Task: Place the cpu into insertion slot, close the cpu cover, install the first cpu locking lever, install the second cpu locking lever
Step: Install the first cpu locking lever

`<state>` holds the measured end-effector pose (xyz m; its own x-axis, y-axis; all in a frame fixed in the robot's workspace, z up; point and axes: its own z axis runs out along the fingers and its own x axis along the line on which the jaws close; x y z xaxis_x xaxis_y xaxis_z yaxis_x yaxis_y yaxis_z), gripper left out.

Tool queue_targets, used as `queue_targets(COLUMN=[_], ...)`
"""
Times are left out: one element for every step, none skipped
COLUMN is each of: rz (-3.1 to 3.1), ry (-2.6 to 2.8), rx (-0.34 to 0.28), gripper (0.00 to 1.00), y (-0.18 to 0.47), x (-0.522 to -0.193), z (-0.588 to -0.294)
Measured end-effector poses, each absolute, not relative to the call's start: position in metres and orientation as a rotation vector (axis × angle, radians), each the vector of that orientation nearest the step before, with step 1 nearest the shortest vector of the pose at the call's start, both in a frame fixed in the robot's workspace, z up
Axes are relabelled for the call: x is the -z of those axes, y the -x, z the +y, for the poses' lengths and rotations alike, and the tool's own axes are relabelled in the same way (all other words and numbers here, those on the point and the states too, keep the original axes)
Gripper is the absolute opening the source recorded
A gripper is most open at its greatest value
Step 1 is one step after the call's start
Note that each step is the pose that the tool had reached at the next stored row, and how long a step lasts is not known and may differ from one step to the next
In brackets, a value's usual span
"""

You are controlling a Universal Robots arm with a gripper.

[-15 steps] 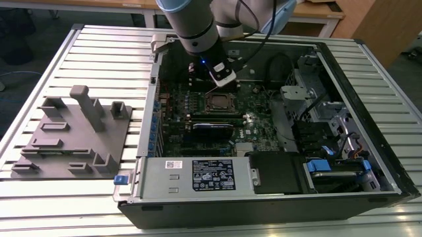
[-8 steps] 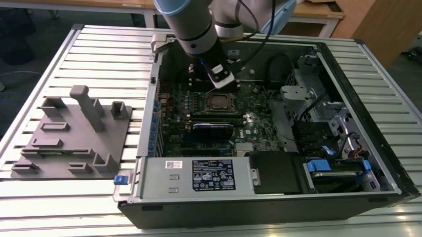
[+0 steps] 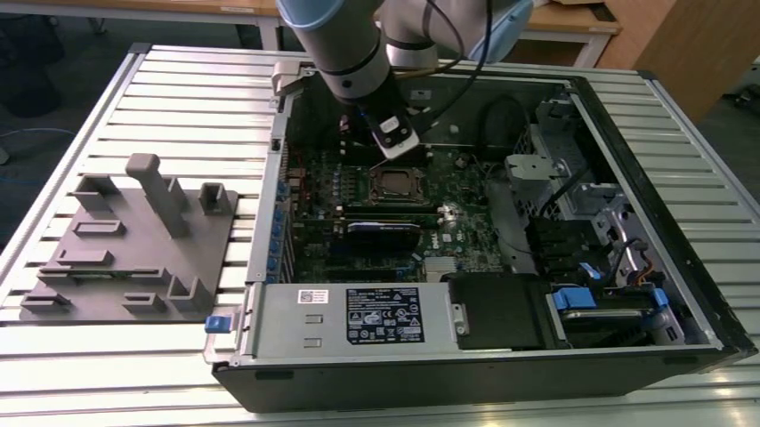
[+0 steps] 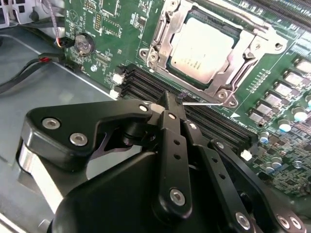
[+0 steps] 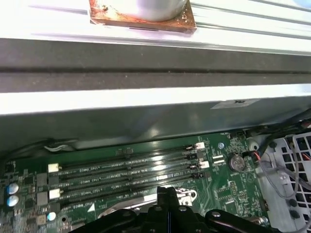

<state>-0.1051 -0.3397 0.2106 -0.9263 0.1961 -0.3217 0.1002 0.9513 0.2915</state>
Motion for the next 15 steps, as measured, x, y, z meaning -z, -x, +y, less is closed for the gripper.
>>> queue_targets(rz=[2.752,2.751,2.750,2.750,2.749,2.749,2.748,2.748,2.748,2.748,2.748,2.748,2.748,2.747,2.747], ry=[-0.220,-0.224,-0.228,-0.232,-0.235,-0.238,-0.242,-0.244,-0.244,-0.244,-0.244,-0.244,-0.244,-0.244,-0.244], rx=[-0.385,-0.384,-0.383,-0.382,-0.381,-0.381,-0.380,-0.380,-0.380,-0.380,-0.380,-0.380,-0.380,-0.380,-0.380], gripper=[0.10,0.10,0.10,0.10,0.10,0.10,0.10,0.10,0.10,0.10,0.10,0.10,0.10,0.10,0.10], y=[0.1050,0.1051,0.1051,0.1051,0.1051,0.1051,0.1051,0.1051,0.1051,0.1051,0.1051,0.1051,0.1051,0.1050,0.1050], x=[-0.2092,-0.2080,-0.2069,-0.2058,-0.2049,-0.2042,-0.2036,-0.2033,-0.2032,-0.2032,-0.2032,-0.2032,-0.2031,-0.2027,-0.2019], z=[-0.3387,-0.3379,-0.3370,-0.3361,-0.3352,-0.3342,-0.3334,-0.3327,-0.3327,-0.3327,-0.3327,-0.3327,-0.3327,-0.3326,-0.3326])
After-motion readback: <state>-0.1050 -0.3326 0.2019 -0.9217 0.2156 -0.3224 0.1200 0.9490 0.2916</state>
